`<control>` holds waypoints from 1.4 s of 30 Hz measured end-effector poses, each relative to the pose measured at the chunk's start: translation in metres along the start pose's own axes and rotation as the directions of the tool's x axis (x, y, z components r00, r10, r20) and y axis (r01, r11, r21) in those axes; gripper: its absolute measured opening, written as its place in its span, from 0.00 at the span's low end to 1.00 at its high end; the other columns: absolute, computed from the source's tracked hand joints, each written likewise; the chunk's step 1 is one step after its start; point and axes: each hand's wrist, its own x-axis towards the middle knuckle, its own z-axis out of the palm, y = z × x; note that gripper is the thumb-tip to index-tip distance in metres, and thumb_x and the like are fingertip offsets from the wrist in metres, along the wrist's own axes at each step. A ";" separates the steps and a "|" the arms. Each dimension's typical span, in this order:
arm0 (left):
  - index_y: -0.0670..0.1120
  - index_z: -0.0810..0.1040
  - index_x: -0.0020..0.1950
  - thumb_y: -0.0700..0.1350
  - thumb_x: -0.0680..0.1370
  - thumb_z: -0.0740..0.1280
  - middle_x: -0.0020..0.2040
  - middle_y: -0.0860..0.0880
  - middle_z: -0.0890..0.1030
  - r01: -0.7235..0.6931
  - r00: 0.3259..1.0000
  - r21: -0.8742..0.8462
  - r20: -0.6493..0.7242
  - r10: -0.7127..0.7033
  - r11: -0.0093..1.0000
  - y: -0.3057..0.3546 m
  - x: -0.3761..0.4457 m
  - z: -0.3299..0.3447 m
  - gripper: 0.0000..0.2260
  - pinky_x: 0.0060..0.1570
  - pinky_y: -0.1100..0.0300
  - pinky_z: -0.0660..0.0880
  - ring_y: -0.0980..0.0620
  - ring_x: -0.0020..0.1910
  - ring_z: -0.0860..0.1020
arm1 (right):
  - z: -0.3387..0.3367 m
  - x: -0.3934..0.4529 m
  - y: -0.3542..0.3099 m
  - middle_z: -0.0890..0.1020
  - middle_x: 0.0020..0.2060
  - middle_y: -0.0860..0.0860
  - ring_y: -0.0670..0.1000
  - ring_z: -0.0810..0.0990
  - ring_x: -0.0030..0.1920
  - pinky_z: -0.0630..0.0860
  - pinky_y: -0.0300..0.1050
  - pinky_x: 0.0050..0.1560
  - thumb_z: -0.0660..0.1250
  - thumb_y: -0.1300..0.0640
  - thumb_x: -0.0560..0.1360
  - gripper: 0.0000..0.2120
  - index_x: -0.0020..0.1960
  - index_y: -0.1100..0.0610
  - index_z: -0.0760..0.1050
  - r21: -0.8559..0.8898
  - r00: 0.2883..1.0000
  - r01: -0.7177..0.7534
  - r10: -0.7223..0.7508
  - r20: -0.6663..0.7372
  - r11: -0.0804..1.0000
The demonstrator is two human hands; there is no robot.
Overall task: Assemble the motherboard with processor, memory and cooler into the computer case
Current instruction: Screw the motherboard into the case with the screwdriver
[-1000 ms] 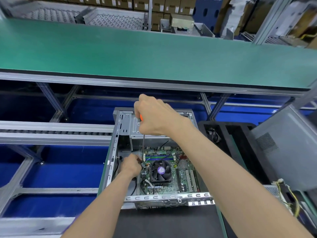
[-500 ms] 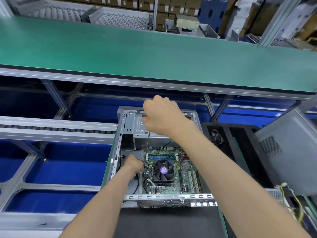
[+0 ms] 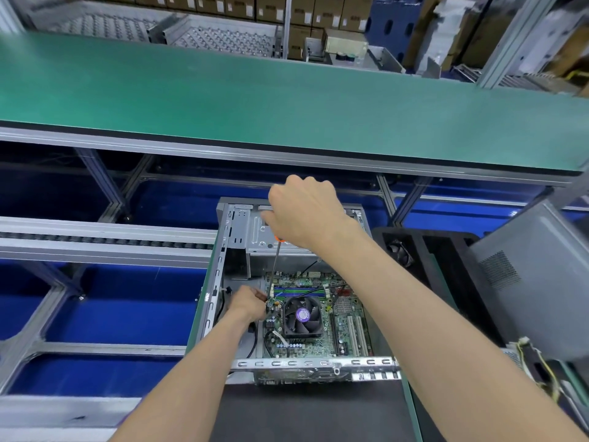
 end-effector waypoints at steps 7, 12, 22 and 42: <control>0.43 0.79 0.51 0.26 0.75 0.63 0.48 0.48 0.78 -0.005 1.000 0.002 0.001 0.005 1.000 -0.004 0.003 0.001 0.14 0.57 0.56 0.78 0.48 0.53 0.77 | 0.000 -0.001 0.000 0.68 0.36 0.52 0.59 0.71 0.38 0.64 0.48 0.35 0.64 0.58 0.75 0.05 0.42 0.58 0.69 0.175 0.999 0.031 -0.037 0.033 0.984; 0.43 0.79 0.52 0.26 0.76 0.64 0.52 0.46 0.78 0.002 1.000 0.012 0.016 -0.002 1.000 -0.004 0.003 0.001 0.14 0.60 0.54 0.77 0.48 0.54 0.77 | -0.001 -0.002 0.000 0.67 0.36 0.51 0.58 0.72 0.38 0.63 0.49 0.36 0.66 0.54 0.71 0.09 0.39 0.55 0.66 0.135 0.997 0.058 -0.064 0.040 0.989; 0.40 0.74 0.58 0.29 0.74 0.70 0.47 0.42 0.80 0.126 0.984 -0.010 0.127 -0.124 0.992 0.001 -0.002 -0.004 0.15 0.30 0.57 0.77 0.54 0.29 0.71 | 0.000 -0.001 -0.005 0.62 0.33 0.49 0.54 0.65 0.32 0.58 0.48 0.34 0.66 0.55 0.73 0.16 0.35 0.53 0.59 0.073 1.000 0.028 -0.027 -0.005 0.997; 0.39 0.79 0.58 0.28 0.75 0.67 0.56 0.42 0.79 0.022 0.999 -0.046 0.048 -0.020 0.999 0.004 -0.009 -0.002 0.13 0.60 0.54 0.77 0.45 0.56 0.79 | 0.002 -0.003 0.002 0.65 0.34 0.51 0.58 0.70 0.36 0.61 0.47 0.33 0.63 0.57 0.77 0.13 0.37 0.56 0.62 0.099 1.000 -0.010 0.010 0.006 0.995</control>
